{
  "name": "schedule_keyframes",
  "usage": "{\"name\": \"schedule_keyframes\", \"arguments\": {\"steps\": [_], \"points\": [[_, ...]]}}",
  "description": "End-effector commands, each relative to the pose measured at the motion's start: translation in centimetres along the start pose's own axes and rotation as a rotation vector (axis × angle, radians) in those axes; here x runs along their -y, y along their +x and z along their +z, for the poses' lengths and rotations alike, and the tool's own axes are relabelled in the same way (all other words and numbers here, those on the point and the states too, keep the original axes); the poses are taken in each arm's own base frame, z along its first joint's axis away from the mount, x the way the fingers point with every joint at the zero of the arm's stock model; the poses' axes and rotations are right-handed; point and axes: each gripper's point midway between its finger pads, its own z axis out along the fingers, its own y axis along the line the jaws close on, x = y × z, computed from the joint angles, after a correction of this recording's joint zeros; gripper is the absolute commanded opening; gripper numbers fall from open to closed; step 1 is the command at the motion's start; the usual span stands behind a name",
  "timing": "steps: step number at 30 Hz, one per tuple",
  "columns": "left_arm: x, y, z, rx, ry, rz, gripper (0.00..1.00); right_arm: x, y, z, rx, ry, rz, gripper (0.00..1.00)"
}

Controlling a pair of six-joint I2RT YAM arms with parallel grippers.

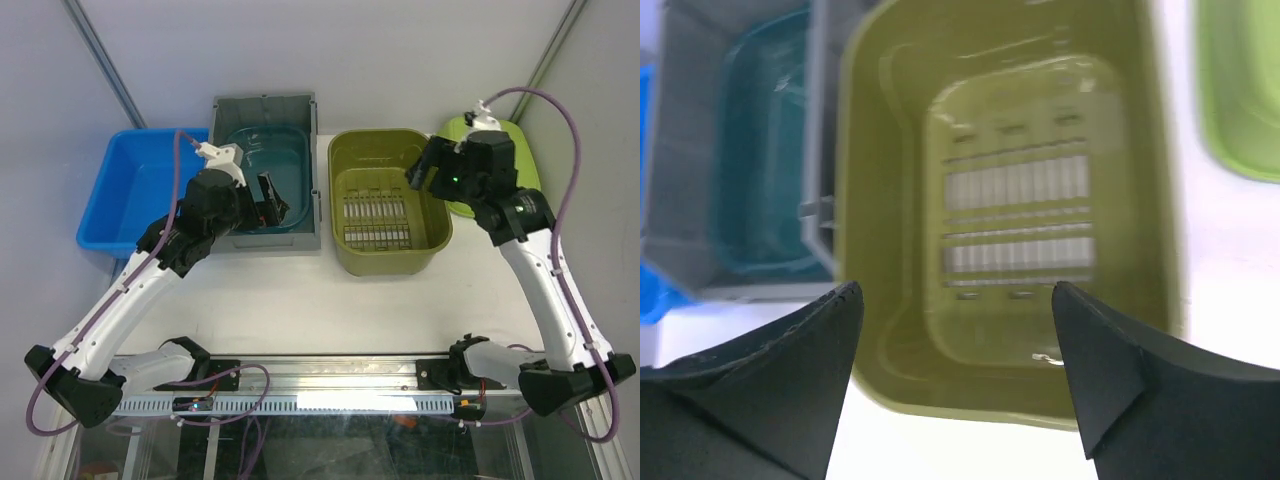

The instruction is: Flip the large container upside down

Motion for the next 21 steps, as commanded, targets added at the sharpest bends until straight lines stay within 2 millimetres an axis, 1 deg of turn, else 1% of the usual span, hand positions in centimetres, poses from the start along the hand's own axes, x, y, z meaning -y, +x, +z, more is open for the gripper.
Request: {"name": "schedule_keyframes", "arguments": {"steps": [1,4,6,9,12,17,21], "points": [[-3.7,-1.5,-2.5,0.116,-0.126,0.002,0.99,-8.2,1.0,2.9,-0.026,-0.139,0.012,0.81],[-5.3,-0.9,-3.5,0.154,-0.176,-0.052,0.99,-11.5,3.5,5.5,-0.092,-0.097,-0.103,0.82],[-5.5,-0.2,-4.0,0.159,-0.163,-0.092,0.99,-13.3,4.8,7.4,-0.136,-0.068,-0.174,0.83],[-5.2,0.5,-4.6,0.152,-0.129,-0.107,0.99,-14.8,6.4,10.2,-0.173,-0.018,-0.247,0.83],[-4.6,1.0,-5.1,0.11,-0.095,-0.078,0.99,-15.2,7.2,12.6,-0.168,0.006,-0.277,0.8],[-4.0,0.7,-5.7,0.111,-0.068,-0.075,0.99,-14.3,8.3,14.9,-0.176,0.08,-0.313,0.54],[-4.0,0.8,-5.7,0.11,-0.066,-0.074,0.99,-13.6,9.5,16.0,-0.196,0.111,-0.327,0.44]]}}
